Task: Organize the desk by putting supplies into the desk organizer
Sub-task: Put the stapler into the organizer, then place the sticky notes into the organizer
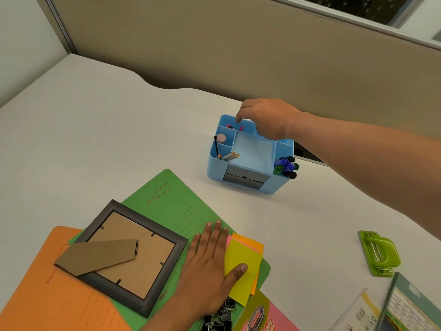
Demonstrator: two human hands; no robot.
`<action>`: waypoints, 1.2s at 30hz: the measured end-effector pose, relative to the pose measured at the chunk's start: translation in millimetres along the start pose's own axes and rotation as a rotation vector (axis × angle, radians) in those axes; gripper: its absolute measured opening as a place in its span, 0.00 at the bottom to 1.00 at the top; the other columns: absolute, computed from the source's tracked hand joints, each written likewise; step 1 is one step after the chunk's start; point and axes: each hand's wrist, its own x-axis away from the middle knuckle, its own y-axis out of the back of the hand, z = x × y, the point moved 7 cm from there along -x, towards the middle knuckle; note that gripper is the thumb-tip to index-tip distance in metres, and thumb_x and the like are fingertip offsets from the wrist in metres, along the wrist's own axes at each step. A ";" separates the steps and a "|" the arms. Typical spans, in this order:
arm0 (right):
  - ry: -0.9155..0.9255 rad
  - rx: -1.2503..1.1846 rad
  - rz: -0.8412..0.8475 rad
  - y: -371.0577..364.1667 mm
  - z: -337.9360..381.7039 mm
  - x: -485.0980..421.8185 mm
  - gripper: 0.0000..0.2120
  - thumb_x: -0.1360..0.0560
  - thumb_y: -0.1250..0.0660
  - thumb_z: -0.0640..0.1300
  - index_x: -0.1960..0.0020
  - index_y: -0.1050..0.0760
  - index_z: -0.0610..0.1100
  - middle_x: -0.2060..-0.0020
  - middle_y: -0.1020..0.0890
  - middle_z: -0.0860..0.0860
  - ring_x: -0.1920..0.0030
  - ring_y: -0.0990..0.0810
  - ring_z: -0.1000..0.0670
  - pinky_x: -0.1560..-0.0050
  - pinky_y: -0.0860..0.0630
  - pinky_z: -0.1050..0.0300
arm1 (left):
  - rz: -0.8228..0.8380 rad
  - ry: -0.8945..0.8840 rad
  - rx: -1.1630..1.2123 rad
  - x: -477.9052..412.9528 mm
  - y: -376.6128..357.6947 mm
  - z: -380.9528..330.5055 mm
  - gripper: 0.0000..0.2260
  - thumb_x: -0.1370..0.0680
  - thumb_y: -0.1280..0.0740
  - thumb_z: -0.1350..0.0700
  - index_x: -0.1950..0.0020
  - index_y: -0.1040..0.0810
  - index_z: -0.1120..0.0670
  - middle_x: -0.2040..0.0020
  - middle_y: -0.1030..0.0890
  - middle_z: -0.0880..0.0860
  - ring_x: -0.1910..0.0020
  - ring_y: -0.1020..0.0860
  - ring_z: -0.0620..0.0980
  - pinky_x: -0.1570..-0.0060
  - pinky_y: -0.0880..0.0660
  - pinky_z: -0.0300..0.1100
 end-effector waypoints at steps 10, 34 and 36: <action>-0.239 -0.521 -0.534 30.6 33.9 124.5 0.11 0.27 0.32 0.43 0.44 0.22 0.47 0.50 0.21 0.52 0.57 0.22 0.53 0.53 0.24 0.57 | 0.009 0.023 0.143 0.9 10.5 -1.3 0.38 0.25 0.60 0.29 0.21 0.61 0.49 0.21 0.63 0.45 0.25 0.69 0.42 0.28 0.69 0.40; -0.848 -1.227 -0.193 -140.1 193.6 295.3 0.10 0.26 0.31 0.41 0.46 0.22 0.47 0.58 0.17 0.54 0.61 0.19 0.61 0.60 0.26 0.72 | -0.223 0.258 0.215 61.4 30.9 -15.7 0.22 0.24 0.33 0.44 0.33 0.27 0.51 0.40 0.23 0.49 0.43 0.24 0.49 0.47 0.26 0.44; -0.846 -1.211 -0.152 -141.4 198.8 286.0 0.13 0.27 0.30 0.44 0.43 0.23 0.47 0.57 0.18 0.54 0.58 0.18 0.55 0.56 0.21 0.62 | -0.188 0.303 0.241 61.1 28.9 -14.3 0.23 0.24 0.32 0.44 0.33 0.29 0.51 0.40 0.23 0.49 0.45 0.24 0.49 0.49 0.25 0.45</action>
